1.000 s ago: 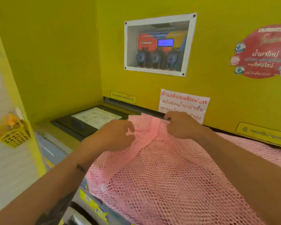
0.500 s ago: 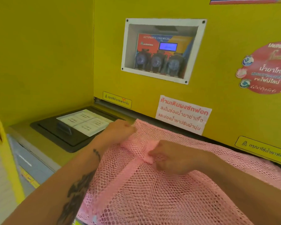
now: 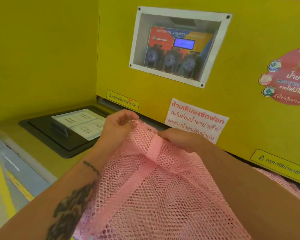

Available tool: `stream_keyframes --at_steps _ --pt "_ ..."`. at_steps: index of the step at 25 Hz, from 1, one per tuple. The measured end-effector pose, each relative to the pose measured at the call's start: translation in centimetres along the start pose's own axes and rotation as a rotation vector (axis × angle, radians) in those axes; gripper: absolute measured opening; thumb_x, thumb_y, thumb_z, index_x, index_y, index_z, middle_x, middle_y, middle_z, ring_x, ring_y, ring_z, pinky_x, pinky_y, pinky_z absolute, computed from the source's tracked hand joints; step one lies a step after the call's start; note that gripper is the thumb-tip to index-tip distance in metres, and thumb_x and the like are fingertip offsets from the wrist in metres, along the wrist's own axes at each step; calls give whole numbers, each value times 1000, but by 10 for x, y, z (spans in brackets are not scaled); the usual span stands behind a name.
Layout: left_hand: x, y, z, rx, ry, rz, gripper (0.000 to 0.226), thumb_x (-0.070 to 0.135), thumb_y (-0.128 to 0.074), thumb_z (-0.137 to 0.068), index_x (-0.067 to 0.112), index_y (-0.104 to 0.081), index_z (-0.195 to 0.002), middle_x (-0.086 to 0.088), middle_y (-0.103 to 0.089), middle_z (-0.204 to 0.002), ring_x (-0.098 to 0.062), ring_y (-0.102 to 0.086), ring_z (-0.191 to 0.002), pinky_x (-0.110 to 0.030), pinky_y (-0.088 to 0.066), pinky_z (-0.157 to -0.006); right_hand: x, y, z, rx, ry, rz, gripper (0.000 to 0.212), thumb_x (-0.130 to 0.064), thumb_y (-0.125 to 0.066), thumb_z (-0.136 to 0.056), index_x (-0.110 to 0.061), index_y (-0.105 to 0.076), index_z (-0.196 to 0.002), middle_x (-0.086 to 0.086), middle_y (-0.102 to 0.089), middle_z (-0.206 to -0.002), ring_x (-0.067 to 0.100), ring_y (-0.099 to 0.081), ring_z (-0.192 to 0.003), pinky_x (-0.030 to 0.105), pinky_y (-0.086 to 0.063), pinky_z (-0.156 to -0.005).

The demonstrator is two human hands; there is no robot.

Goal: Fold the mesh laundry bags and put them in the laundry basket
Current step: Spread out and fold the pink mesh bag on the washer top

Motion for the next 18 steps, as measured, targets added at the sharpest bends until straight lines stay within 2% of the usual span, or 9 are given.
stream_keyframes --at_steps 2,3,4,6,8,10,13,14,18 --pt "-6 -4 1 -11 34 8 36 -9 -66 -82 26 -72 -85 2 -74 -91 -15 -68 -90 -32 -54 -79 -5 -8 4 -146 18 -54 24 -24 -52 -99 -10 -72 -101 4 -75 -98 16 -70 -87 29 -53 -82" --pt "-9 -7 2 -20 29 -38 34 -7 -65 -83 26 -72 -86 1 -74 -92 -15 -68 -89 -35 -56 -80 -10 -5 7 -127 56 -23 19 -18 -55 -97 -10 -71 -92 0 -73 -88 13 -66 -78 24 -50 -72" --pt "-10 -10 2 -23 -5 -141 30 -4 -64 -85 25 -72 -87 2 -73 -92 -14 -67 -87 -35 -56 -81 -15 3 6 -24 111 48 16 -17 -57 -96 -11 -69 -88 -3 -69 -83 12 -62 -76 22 -46 -65" --pt "-8 -10 0 -4 -156 -435 20 4 -61 -88 22 -69 -93 5 -66 -96 -10 -62 -88 -36 -54 -84 -25 35 2 338 229 139 8 -21 -61 -94 -14 -66 -95 0 -64 -91 17 -58 -82 28 -41 -63" --pt "-10 -9 -1 16 -258 -613 18 14 -60 -89 22 -65 -104 5 -55 -104 -13 -57 -91 -40 -51 -87 -25 60 1 641 289 143 13 -21 -63 -91 -21 -56 -103 2 -59 -99 21 -57 -87 36 -45 -71" --pt "-20 -11 -2 -58 -193 -689 23 26 -57 -89 29 -61 -111 6 -48 -110 -16 -56 -95 -45 -48 -92 -18 69 -3 773 285 157 21 -15 -62 -88 -26 -51 -103 1 -57 -101 24 -58 -91 43 -50 -80" --pt "-48 -22 4 -332 20 -1009 31 44 -49 -90 39 -60 -119 5 -48 -124 -20 -50 -116 -52 -34 -105 -7 58 -9 740 253 273 17 -17 -63 -86 -28 -61 -99 1 -58 -110 24 -57 -100 47 -49 -89" --pt "-54 -24 6 -393 48 -1114 36 50 -45 -92 41 -60 -123 5 -48 -131 -21 -43 -124 -53 -29 -106 -3 49 -13 675 225 336 14 -26 -61 -86 -29 -64 -100 -1 -59 -114 23 -56 -103 48 -46 -93" --pt "-65 -30 9 -525 102 -1248 49 55 -23 -97 45 -41 -142 5 -33 -155 -23 -23 -141 -56 -15 -110 19 8 -22 317 79 621 40 -50 -36 -89 -30 -65 -107 -6 -64 -120 22 -56 -111 54 -34 -102"
Point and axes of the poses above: each hand's wrist, its own z-axis away from the middle knuckle, its own y-axis out of the back of the hand, x = y × z, the point moved 8 cm from there along -z, towards the middle knuckle
